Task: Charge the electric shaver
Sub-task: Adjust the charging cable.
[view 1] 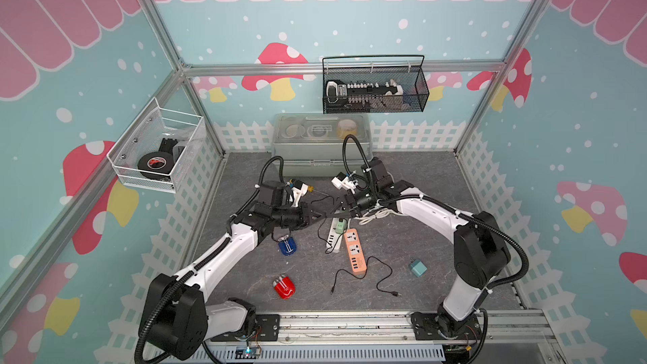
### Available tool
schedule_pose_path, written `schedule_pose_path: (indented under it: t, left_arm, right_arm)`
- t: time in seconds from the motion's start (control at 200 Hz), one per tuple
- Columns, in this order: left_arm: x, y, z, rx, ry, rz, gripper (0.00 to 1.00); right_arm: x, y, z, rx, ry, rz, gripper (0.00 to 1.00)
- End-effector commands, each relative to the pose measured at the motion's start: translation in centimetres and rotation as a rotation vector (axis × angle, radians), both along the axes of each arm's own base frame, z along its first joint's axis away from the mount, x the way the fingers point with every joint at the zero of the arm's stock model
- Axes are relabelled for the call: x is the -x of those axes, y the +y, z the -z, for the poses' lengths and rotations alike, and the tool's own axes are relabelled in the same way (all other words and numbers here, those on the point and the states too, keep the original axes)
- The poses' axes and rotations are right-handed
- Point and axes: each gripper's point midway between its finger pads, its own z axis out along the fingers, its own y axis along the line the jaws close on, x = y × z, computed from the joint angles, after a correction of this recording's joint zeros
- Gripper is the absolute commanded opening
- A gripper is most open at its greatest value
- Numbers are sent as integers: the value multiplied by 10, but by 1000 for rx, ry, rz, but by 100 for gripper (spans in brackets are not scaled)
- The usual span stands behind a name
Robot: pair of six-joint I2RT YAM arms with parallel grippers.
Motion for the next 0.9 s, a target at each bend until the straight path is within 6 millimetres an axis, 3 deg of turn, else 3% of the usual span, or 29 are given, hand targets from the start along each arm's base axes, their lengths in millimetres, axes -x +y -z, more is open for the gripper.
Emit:
schedule_pose_path:
  t: [0.0, 0.105, 0.275, 0.415, 0.505, 0.695, 0.896]
  left_arm:
    - [3, -4, -15, 32, -84, 42, 29]
    - [5, 2, -15, 19, -95, 14, 38]
    - [8, 21, -13, 46, -75, -22, 39]
    - [21, 2, -28, 132, -90, 110, 38]
    - [25, -6, -28, 138, -95, 165, 39]
    - [14, -11, -16, 112, -83, 176, 39]
    - [4, -21, -25, 120, -103, 178, 36]
  right_arm:
    - [-1, 3, -5, -22, -8, -15, 0]
    - [-3, -2, 0, -12, -2, 0, 0]
    - [-7, -11, 0, -11, -2, 23, 0]
    - [-8, -8, -1, -26, 14, 10, 0]
    - [-11, -5, -7, -49, 16, 2, 0]
    - [-13, -1, -16, -87, 26, -7, 0]
    - [-12, 2, -13, -92, 41, -8, 0]
